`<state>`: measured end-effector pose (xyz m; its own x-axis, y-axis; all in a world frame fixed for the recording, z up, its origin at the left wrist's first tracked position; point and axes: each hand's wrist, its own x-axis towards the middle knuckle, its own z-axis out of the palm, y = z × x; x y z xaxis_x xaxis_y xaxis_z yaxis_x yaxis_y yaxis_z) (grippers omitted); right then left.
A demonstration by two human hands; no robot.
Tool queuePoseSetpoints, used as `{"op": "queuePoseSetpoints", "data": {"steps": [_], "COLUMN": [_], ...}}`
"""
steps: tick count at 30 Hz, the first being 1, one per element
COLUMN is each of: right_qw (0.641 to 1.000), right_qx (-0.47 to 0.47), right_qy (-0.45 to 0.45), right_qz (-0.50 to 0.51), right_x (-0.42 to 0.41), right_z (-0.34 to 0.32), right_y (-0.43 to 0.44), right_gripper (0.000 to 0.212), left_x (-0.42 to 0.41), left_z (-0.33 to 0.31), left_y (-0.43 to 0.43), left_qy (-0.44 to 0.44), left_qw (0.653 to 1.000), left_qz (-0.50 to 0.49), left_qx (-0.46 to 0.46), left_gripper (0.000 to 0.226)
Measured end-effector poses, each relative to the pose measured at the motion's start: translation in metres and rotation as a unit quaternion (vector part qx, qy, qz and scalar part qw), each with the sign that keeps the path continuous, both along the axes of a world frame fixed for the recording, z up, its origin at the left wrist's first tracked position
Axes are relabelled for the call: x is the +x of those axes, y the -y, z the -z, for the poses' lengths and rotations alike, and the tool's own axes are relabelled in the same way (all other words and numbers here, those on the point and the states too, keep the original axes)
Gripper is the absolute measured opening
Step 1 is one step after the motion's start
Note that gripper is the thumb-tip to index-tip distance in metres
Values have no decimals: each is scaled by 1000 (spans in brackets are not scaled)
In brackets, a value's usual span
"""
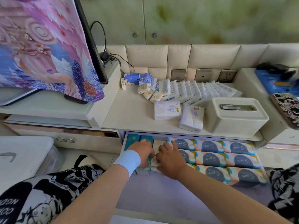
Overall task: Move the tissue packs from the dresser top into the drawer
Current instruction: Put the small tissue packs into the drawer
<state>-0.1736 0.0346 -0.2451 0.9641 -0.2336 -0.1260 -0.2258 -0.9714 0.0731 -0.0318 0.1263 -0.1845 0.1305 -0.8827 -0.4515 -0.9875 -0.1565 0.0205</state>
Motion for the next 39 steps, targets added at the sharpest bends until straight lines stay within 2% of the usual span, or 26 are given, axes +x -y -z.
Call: {"op": "queuePoseSetpoints", "data": {"steps": [3, 5, 8, 10, 13, 17, 23, 26, 29, 34, 39], "right_qw": [998, 996, 995, 997, 998, 998, 999, 996, 985, 969, 960], "right_qx": [45, 76, 86, 47, 11, -28, 29, 88, 147, 198, 198], "right_qy": [31, 36, -43, -65, -69, -48, -40, -3, 68, 123, 154], "right_qz": [14, 2, 5, -9, -5, -10, -10, 18, 66, 85, 124], "right_x": [-5, -15, -34, -43, -49, -55, -59, -51, -37, -5, 39], "right_z": [-8, -11, -11, -8, -9, 0, -2, -15, -35, -59, -98], "right_y": [5, 12, 26, 35, 43, 41, 45, 48, 49, 54, 72], "right_gripper": [49, 65, 106, 113, 110, 103, 105, 86, 64, 42, 39], "left_x": [-1, -2, -6, -10, -15, -21, -22, -14, -4, 24, 64], "left_z": [2, 6, 14, 21, 30, 39, 45, 41, 20, -22, -60], "left_y": [-1, 1, 6, 10, 15, 22, 34, 37, 39, 41, 53], "left_qy": [21, 28, 42, 64, 101, 151, 157, 117, 25, -61, -77], "left_qw": [999, 999, 998, 996, 993, 986, 987, 993, 999, 990, 968], "left_qz": [24, 35, 47, 47, 45, 48, 14, 19, -12, -92, -190], "left_qx": [-1, -6, -17, -30, -39, -45, -43, -28, -22, -84, -148], "left_gripper": [46, 49, 62, 74, 83, 73, 64, 66, 64, 48, 48]}}
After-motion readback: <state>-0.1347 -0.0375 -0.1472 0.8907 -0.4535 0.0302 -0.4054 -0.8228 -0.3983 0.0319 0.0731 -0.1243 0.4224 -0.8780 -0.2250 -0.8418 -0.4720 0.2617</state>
